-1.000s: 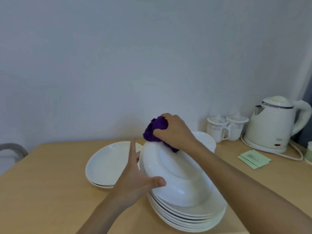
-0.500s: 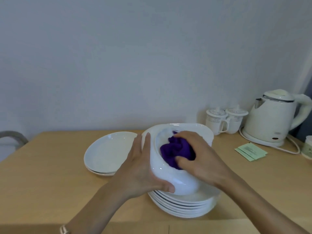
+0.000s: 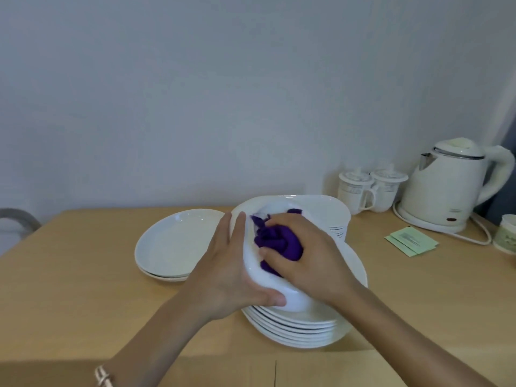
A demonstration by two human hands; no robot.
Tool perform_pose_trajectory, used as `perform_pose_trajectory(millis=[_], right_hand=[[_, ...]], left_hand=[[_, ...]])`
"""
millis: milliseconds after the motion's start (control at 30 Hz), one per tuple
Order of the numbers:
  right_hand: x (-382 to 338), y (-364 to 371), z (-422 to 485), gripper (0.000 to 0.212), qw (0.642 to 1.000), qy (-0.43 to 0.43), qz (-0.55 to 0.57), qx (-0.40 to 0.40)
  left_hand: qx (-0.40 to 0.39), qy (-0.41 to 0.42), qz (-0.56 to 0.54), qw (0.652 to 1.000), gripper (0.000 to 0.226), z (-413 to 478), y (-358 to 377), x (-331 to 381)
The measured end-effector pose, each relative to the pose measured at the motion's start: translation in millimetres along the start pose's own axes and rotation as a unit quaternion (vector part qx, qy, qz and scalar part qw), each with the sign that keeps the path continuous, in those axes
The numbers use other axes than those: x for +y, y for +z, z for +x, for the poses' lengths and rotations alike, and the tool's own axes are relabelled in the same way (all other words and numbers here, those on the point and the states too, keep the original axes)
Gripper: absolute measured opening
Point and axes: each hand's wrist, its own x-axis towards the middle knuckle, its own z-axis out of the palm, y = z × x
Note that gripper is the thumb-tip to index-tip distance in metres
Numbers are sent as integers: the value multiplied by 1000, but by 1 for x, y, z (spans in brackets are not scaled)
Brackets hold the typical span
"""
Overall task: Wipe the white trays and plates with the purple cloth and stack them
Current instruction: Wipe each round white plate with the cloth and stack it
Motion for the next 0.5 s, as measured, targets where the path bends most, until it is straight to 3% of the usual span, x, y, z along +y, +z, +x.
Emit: perform_pose_trajectory(millis=[67,200,367,500], right_hand=[[9,-3,10,31,1000,17,4,-6],[35,-24,24,27,986,130,-35,101],[-1,0,-17,31,999,-18,-11,46],[-7,10,30,29,998,-46,-19,-47]], left_hand=[[6,2,-2,1000,138,1,0,-1],[-9,-20,4,1000,144,0,1,-2],[-2,-19,-9,1000,146,1,3,-5],[33,17,-38,999,139,2,4,-4]])
